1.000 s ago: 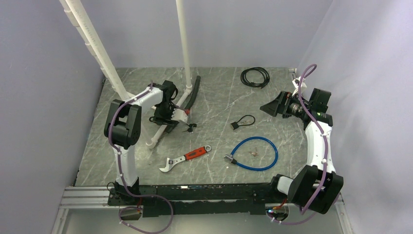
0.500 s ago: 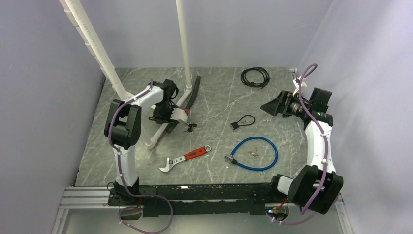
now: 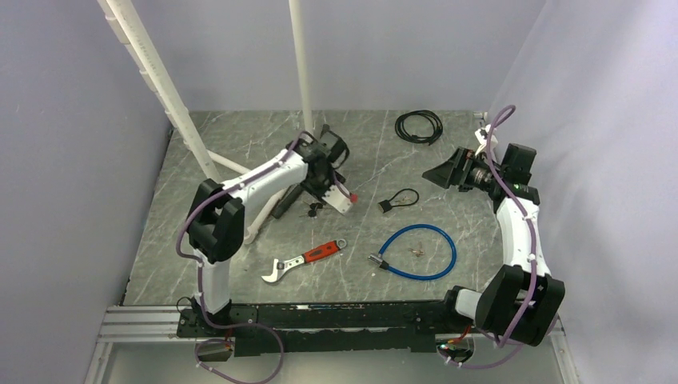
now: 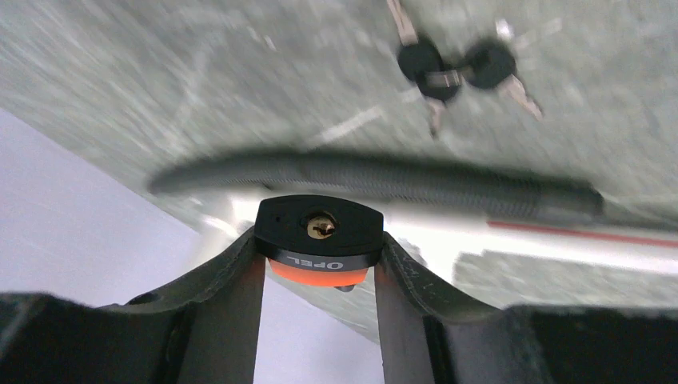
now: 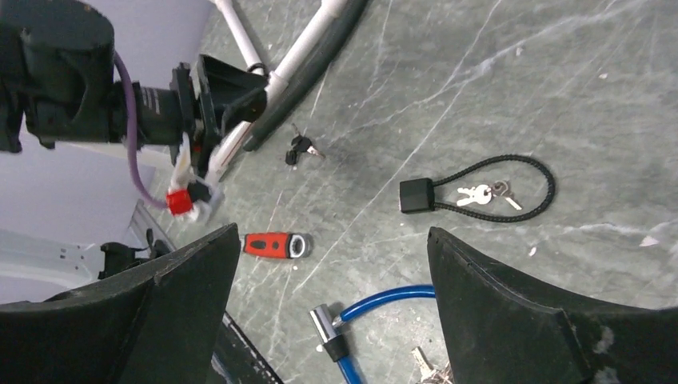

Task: Lock with the key
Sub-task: Pick up the lock from the center of the board, then place the lock at the center of the board.

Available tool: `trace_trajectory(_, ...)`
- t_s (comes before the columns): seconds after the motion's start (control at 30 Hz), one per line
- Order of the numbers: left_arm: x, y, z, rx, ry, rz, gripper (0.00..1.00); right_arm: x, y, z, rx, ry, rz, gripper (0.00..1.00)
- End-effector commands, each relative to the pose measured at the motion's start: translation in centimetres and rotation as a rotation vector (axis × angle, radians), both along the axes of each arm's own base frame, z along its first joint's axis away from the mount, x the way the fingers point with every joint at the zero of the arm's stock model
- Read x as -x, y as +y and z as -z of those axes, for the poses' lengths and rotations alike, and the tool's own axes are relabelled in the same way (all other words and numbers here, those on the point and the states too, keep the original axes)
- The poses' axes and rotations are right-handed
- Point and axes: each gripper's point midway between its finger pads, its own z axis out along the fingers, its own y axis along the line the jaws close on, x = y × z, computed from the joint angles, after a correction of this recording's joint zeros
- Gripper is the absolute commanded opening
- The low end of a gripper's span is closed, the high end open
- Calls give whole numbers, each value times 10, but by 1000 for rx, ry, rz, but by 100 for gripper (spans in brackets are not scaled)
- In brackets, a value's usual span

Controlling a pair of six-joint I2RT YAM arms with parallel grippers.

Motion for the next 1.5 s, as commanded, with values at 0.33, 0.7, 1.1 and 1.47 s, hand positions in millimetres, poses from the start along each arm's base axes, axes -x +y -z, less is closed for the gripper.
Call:
trace_trajectory(0.33, 17, -137, 43, 222, -37, 399, 20, -10, -4, 23, 133, 66, 58, 86)
trace_trajectory(0.7, 25, -130, -37, 489, 184, -47, 89, -16, 13, 35, 160, 103, 75, 85)
trace_trajectory(1.1, 13, -86, -25, 802, 663, -934, 83, -36, 45, 37, 165, 73, 5, 81)
trace_trajectory(1.47, 27, -90, 14, 814, 845, -1328, 70, -77, 125, 59, 61, 113, -168, 70)
